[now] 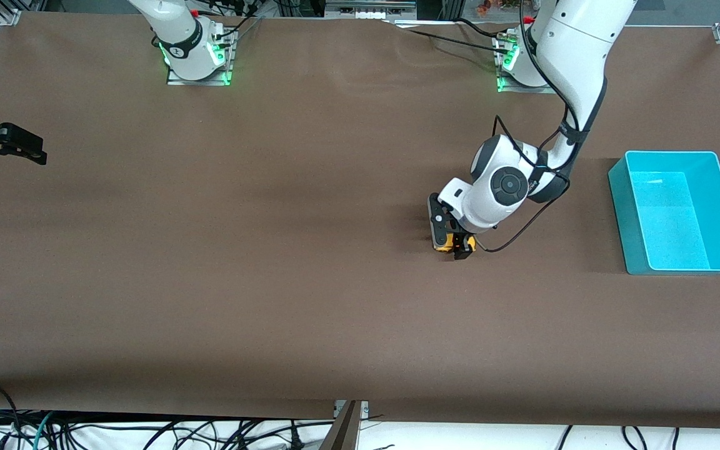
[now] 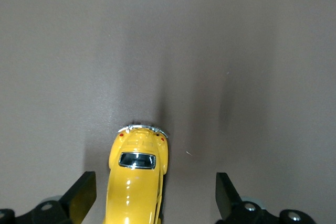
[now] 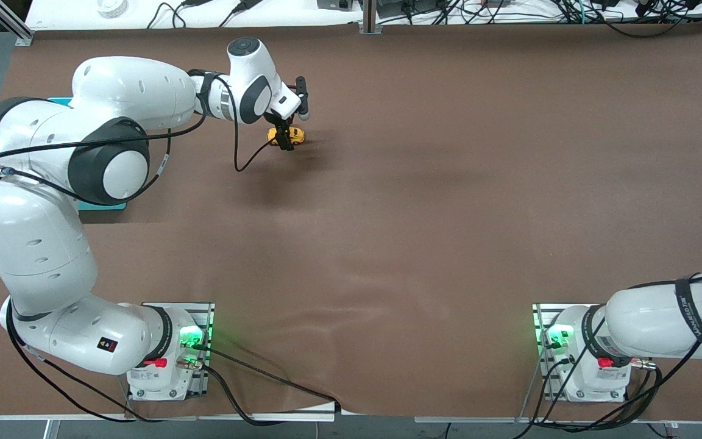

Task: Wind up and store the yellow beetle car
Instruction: 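Close the left gripper on the car and lift it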

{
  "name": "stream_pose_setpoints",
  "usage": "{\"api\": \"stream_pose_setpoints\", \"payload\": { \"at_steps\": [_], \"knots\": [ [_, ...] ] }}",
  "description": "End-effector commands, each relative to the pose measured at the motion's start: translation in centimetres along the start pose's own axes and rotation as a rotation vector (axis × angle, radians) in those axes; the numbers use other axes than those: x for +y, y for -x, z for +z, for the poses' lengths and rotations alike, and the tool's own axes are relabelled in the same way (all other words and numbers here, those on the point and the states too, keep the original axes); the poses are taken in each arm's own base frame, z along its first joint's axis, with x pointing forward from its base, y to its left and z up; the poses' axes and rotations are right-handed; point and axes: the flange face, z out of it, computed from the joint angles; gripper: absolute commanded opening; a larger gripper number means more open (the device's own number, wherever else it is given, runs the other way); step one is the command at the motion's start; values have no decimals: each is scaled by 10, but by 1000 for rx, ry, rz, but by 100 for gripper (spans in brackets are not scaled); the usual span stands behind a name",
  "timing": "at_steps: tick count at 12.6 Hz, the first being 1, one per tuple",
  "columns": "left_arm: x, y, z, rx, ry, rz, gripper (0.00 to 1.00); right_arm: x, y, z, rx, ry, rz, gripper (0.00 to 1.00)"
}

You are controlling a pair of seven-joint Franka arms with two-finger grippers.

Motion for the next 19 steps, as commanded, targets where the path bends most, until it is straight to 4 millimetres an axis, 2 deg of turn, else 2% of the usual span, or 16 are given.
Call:
{"api": "stream_pose_setpoints", "payload": {
  "at_steps": [1,3,4,6,7,8,11,12,14,16,18,19],
  "knots": [
    [-3,-2,5,-2,-6,16,100,0,5,-2,2,-19,10,100],
    [-3,-1,7,-1,-3,3,99,0,4,-2,4,-31,11,100],
    [-3,-2,6,1,-3,0,87,0,4,-1,3,-32,11,100],
    [-4,-1,5,-1,-7,1,30,0,2,0,4,-33,11,100],
    [-3,0,6,-4,-6,3,12,0,1,0,4,-33,9,100],
    [-3,0,6,-5,-6,5,1,0,2,0,4,-33,9,100],
    [-7,6,-2,-8,-18,6,0,-1,1,1,5,-41,8,100],
    [-12,13,-18,-5,-33,-10,0,-1,1,0,7,-41,8,100],
    [-25,47,-66,-8,-44,-61,0,-1,1,0,7,-39,9,100],
    [-26,87,-122,-43,27,-118,0,-2,1,0,7,-39,7,100],
    [-25,140,-177,-135,55,-141,0,-2,1,0,7,-39,7,100],
    [-24,170,-197,-166,69,-147,0,-2,1,0,7,-39,9,100]
  ]
}}
